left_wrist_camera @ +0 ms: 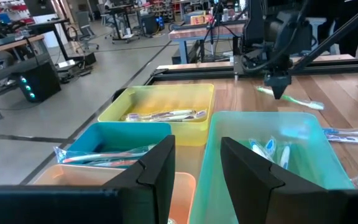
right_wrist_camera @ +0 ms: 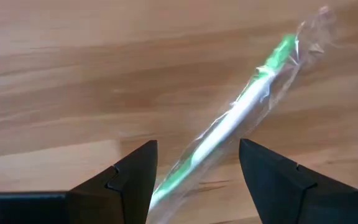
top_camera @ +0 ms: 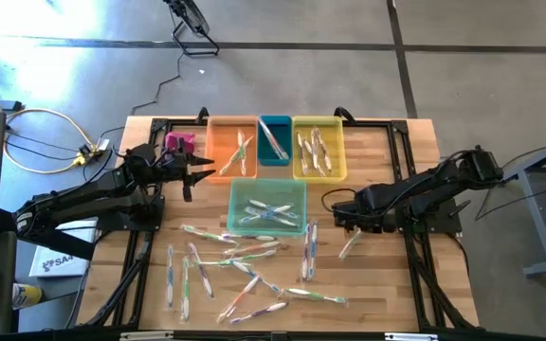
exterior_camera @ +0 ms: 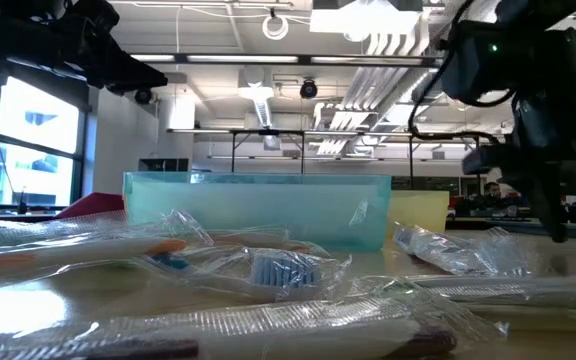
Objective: Pick & Place Toothbrushes
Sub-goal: Put the green toothbrush into the orange bin
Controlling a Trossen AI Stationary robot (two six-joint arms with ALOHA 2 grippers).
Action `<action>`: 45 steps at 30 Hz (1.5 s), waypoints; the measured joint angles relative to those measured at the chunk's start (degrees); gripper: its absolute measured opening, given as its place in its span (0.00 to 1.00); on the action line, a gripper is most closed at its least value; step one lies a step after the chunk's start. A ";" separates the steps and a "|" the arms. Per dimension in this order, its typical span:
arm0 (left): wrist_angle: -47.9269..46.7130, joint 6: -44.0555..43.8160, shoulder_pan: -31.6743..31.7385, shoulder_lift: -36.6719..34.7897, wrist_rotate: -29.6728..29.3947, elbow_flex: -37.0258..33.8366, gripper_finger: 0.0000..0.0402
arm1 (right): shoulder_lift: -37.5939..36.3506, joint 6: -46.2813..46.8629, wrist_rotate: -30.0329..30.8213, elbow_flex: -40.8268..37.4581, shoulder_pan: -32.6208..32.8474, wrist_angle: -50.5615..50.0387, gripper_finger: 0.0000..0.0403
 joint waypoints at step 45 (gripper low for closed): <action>0.00 0.02 0.02 0.01 0.02 -0.04 0.31 | -0.04 -9.13 4.05 -3.90 -1.44 4.71 0.03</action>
